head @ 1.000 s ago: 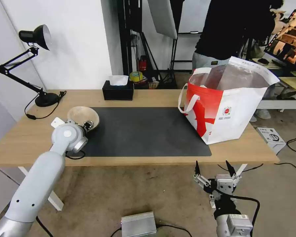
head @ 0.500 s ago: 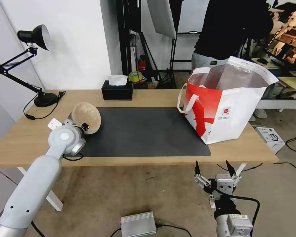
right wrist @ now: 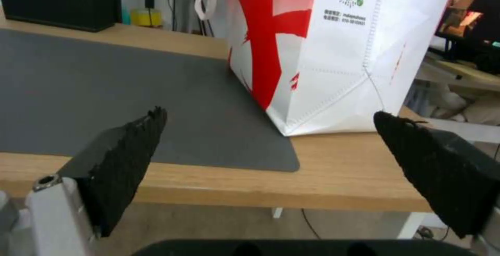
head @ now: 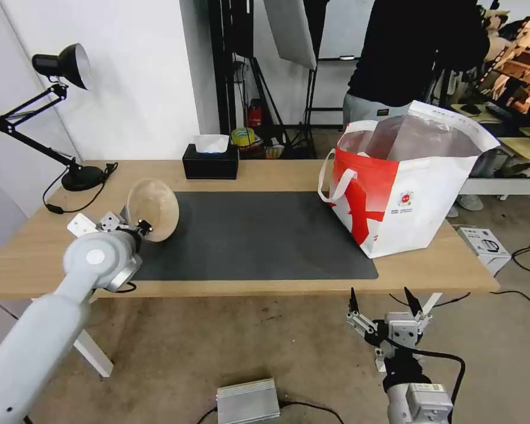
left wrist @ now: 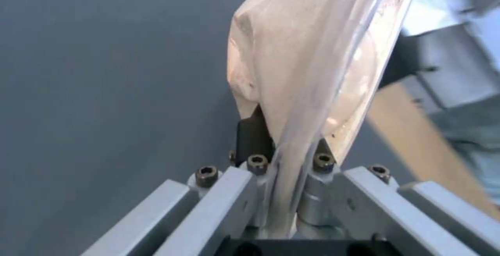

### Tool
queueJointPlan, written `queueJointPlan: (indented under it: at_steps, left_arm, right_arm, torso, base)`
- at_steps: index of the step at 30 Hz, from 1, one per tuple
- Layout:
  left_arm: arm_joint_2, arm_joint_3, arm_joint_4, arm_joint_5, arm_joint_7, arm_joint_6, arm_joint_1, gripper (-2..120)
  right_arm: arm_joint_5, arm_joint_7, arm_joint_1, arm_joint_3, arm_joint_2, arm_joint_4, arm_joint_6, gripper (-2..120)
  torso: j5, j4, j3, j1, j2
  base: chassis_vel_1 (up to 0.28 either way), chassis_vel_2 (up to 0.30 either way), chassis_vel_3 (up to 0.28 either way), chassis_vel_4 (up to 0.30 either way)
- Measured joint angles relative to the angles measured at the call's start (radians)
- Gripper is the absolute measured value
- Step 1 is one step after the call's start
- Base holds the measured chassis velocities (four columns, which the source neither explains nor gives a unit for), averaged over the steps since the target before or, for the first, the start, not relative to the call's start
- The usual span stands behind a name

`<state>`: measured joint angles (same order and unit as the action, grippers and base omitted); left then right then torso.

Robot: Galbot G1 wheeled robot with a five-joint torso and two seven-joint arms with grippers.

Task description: Pick up the trash from the table and place it into the takeout bag.

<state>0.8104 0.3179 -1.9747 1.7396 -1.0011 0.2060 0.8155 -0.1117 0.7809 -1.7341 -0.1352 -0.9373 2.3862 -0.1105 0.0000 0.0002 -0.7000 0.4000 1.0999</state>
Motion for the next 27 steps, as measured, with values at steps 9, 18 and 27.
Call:
queueJointPlan:
  at_steps: [9, 18, 27]
  left_arm:
    - [-0.041, -0.051, -0.046, 0.018, 0.137, -0.028, -0.074, 0]
    - [-0.028, -0.2, -0.04, 0.002, 0.315, -0.088, -0.224, 0]
    - [0.041, -0.346, 0.028, -0.008, 0.439, -0.133, -0.391, 0]
  right_arm:
    - [0.0, 0.0, 0.0, 0.0, 0.0, 0.0, 0.0, 100]
    - [0.0, 0.0, 0.0, 0.0, 0.0, 0.0, 0.0, 100]
    - [0.0, 0.0, 0.0, 0.0, 0.0, 0.0, 0.0, 100]
  torso:
    - [0.0, 0.0, 0.0, 0.0, 0.0]
    - [-0.0002, -0.0002, 0.0, 0.0, 0.0]
    - [0.0002, -0.0003, 0.0, 0.0, 0.0]
  base:
    - [0.0, 0.0, 0.0, 0.0]
    - [0.0, 0.0, 0.0, 0.0]
    - [0.0, 0.0, 0.0, 0.0]
